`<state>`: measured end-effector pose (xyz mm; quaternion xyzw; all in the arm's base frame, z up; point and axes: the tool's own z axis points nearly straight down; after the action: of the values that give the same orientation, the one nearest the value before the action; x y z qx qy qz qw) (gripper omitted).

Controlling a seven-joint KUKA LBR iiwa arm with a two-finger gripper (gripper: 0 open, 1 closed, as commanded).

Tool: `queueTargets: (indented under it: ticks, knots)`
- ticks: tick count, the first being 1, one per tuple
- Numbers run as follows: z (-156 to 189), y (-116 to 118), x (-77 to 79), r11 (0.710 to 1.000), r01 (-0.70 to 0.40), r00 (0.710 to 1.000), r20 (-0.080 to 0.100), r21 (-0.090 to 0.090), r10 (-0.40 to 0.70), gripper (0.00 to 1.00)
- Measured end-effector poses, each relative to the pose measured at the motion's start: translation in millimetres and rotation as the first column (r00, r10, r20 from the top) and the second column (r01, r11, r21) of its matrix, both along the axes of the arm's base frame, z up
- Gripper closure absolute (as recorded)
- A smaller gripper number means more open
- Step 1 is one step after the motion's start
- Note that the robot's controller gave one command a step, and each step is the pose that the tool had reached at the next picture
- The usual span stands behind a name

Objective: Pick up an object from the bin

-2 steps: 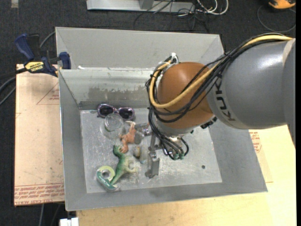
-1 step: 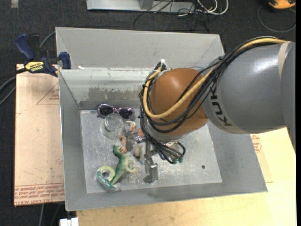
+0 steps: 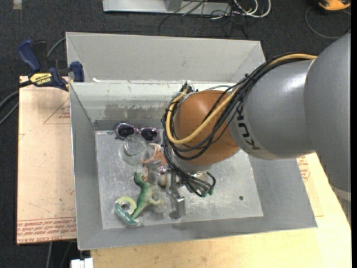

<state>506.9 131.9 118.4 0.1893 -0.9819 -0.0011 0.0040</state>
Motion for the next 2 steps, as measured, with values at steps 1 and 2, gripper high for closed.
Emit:
queueTargets:
  ticks: [1,2]
  knots:
    - [-10.8,38.9,2.5,0.982,-0.189,0.982,0.010,0.003,0.189,0.00]
    - [-48.4,20.3,34.1,0.957,-0.288,0.957,0.004,0.005,0.288,1.00]
